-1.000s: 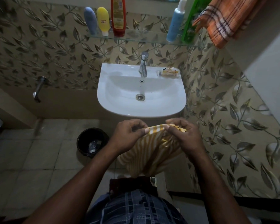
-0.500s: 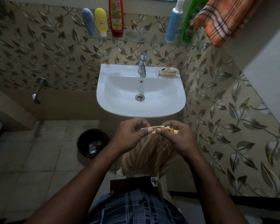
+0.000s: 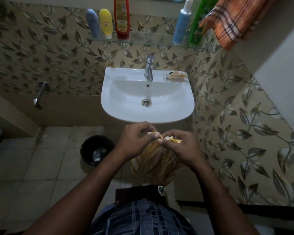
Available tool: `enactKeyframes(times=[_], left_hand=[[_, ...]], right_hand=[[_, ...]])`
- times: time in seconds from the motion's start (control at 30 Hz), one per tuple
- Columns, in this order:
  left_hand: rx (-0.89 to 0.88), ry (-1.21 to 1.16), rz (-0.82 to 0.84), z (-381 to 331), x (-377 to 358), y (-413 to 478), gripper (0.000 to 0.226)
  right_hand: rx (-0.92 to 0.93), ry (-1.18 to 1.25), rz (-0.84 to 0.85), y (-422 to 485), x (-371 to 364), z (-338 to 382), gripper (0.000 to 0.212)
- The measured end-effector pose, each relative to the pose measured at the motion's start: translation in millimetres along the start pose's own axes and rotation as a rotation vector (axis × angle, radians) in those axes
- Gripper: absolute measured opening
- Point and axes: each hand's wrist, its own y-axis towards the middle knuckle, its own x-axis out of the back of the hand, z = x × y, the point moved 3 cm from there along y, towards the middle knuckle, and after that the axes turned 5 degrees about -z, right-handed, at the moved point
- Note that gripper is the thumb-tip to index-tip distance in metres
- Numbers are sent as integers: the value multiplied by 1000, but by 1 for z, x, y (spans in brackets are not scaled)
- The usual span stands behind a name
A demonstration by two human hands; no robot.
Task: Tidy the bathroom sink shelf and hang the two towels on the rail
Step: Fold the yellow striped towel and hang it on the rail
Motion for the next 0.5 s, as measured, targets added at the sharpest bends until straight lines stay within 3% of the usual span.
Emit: enactKeyframes(times=[0.2,0.37,0.5], left_hand=[[67,98,75,17,9,-4,24],[114,103,-151,19,15,-1,7],[63,489,-345,10,19,2,15]], right_hand=[[-40,54,-177,5,27,-5,13],[18,47,-120,-1,22,5,9],[84,-41,-41,-12,0,20,10]])
